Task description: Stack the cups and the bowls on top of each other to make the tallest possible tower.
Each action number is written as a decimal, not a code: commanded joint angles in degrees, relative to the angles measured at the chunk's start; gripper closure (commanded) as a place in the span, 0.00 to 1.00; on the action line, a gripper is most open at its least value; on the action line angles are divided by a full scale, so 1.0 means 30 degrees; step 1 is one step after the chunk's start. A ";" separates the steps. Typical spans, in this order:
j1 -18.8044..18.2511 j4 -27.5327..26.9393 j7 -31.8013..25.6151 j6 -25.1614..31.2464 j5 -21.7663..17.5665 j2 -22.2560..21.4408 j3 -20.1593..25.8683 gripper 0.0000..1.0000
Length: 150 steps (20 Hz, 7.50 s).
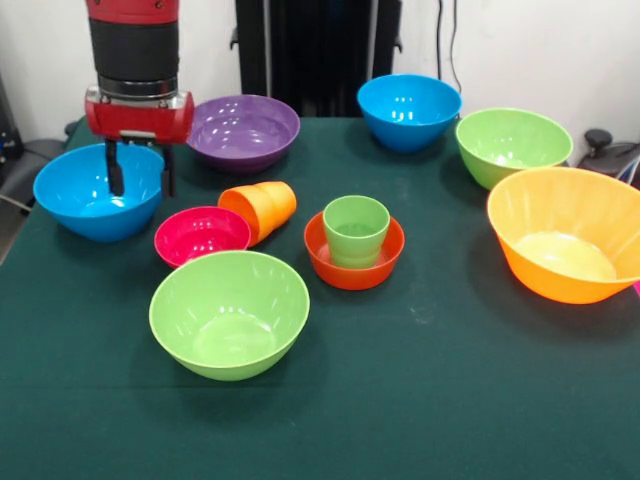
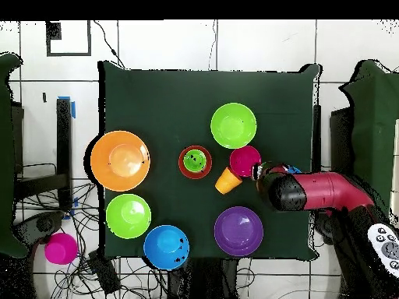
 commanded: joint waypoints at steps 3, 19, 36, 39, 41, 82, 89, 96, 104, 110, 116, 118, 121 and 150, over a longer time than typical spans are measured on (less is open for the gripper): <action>0.0390 -0.0585 -0.3491 0.0857 -0.1356 0.1996 0.0759 0.00; 0.1010 -0.2108 -0.1733 -0.0211 -0.1947 0.3072 -0.0324 0.00; 0.1404 -0.3238 -0.0906 -0.0637 -0.1938 0.3046 -0.1110 0.00; 0.1527 -0.3216 0.0278 -0.1769 -0.1846 0.4506 -0.1445 0.00; 0.1285 -0.2978 0.0084 -0.2712 -0.1921 0.5180 -0.1072 0.00; 0.0421 0.0119 -0.0744 -0.1229 -0.0359 0.3708 -0.1003 1.00; 0.0040 0.1255 -0.0967 -0.0987 -0.0188 0.2630 -0.1110 1.00; 0.0005 0.1125 -0.0900 -0.1258 -0.0352 0.2805 -0.1183 1.00; -0.0283 0.1644 -0.1493 -0.0672 0.0138 0.2409 -0.0750 1.00; -0.0676 0.2638 -0.2008 -0.0665 0.0765 0.0057 0.0464 1.00; -0.1654 0.4425 -0.2480 -0.0352 0.2177 -0.2695 0.2091 1.00; -0.2092 0.5204 -0.2993 0.0244 0.3282 -0.4497 0.3097 1.00; -0.2288 0.5699 -0.3324 0.1117 0.4230 -0.5937 0.3588 1.00; -0.0092 0.7532 0.1419 -0.3714 0.3797 -0.1329 0.0330 1.00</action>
